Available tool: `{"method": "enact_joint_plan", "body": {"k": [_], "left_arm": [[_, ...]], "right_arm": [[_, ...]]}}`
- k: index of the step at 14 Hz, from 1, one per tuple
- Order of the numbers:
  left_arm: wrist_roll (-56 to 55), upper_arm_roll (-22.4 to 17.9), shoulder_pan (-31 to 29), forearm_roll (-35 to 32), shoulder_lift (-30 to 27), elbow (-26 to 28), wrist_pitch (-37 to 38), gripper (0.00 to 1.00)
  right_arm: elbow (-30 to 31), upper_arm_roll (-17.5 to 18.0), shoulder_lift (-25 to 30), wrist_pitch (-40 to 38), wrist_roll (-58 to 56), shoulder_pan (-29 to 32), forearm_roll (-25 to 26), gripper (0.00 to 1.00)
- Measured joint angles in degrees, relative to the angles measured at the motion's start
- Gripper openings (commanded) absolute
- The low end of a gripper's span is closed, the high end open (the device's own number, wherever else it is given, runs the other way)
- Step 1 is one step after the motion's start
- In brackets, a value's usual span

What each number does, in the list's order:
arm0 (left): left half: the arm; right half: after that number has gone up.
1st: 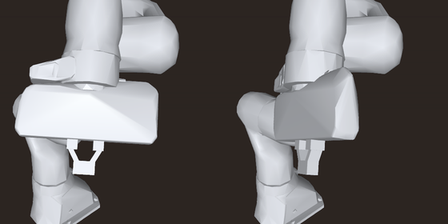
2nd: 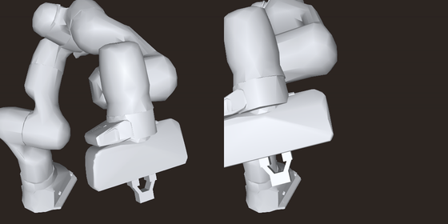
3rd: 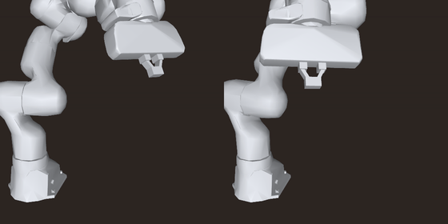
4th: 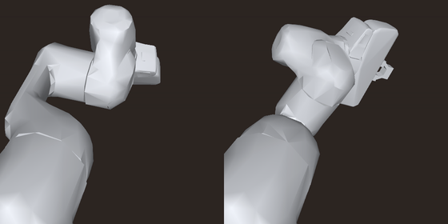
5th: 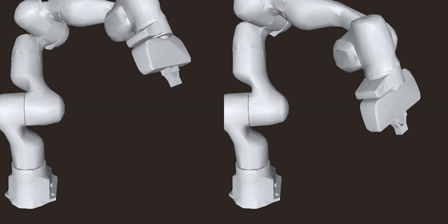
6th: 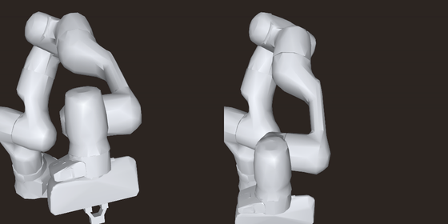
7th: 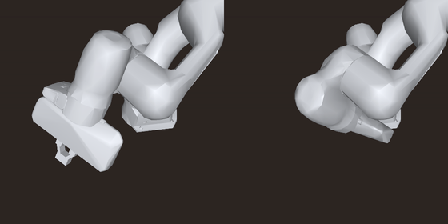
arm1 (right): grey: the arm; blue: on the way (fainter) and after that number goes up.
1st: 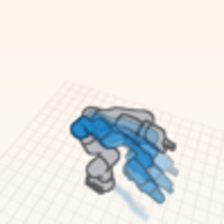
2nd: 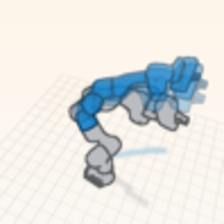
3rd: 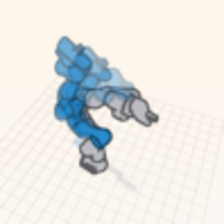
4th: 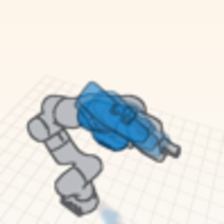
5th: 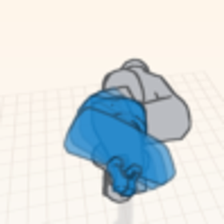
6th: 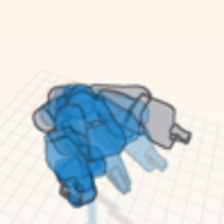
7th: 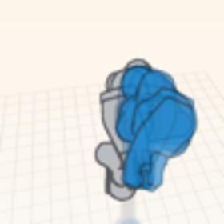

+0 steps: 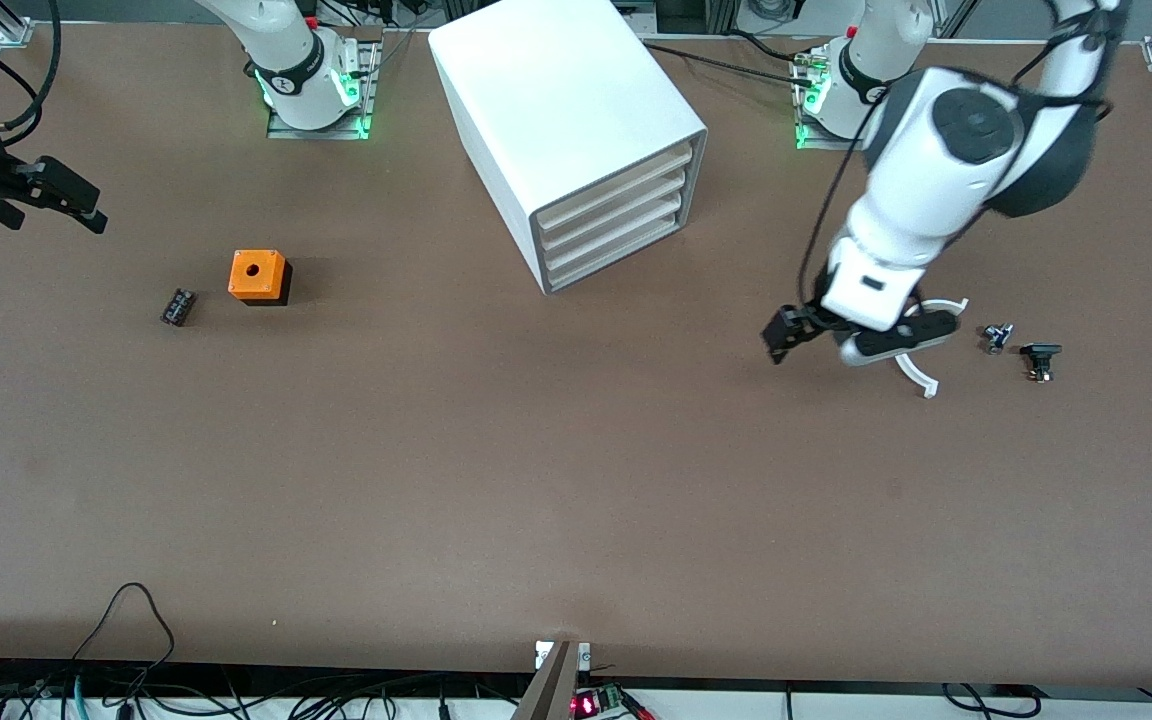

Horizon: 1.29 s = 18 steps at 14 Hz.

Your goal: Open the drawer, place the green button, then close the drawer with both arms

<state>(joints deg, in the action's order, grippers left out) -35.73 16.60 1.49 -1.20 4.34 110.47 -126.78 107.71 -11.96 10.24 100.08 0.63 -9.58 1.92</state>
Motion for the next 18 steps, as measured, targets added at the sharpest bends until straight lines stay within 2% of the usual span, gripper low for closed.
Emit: {"method": "enact_joint_plan", "body": {"k": [2, 5, 9, 12, 18], "left_arm": [[8.8, -2.5, -1.7, 0.0, -3.8, -1.2, 6.7, 1.00], [25.3, -9.1, -2.0, 0.0, -6.9, -5.5, 16.5, 1.00], [43.4, -16.6, -2.5, 0.0, -7.6, -9.2, 22.7, 1.00], [48.8, -17.4, -2.4, 0.0, -7.6, -10.9, 26.0, 1.00], [49.3, -17.1, -2.2, 0.0, -7.4, -11.6, 27.7, 1.00]], "right_arm": [[0.2, 0.0, 0.0, -0.3, 0.0, 0.0, 0.0, 1.00], [0.2, 0.1, 0.0, -1.7, -0.4, 0.0, 0.0, 1.00], [0.2, 0.2, 0.0, -1.9, -0.5, 0.0, 0.0, 1.00], [0.1, 0.2, 0.0, -2.0, -0.5, 0.0, 0.0, 1.00], [0.1, 0.1, 0.0, -2.2, -0.5, 0.0, 0.0, 1.00]]}}
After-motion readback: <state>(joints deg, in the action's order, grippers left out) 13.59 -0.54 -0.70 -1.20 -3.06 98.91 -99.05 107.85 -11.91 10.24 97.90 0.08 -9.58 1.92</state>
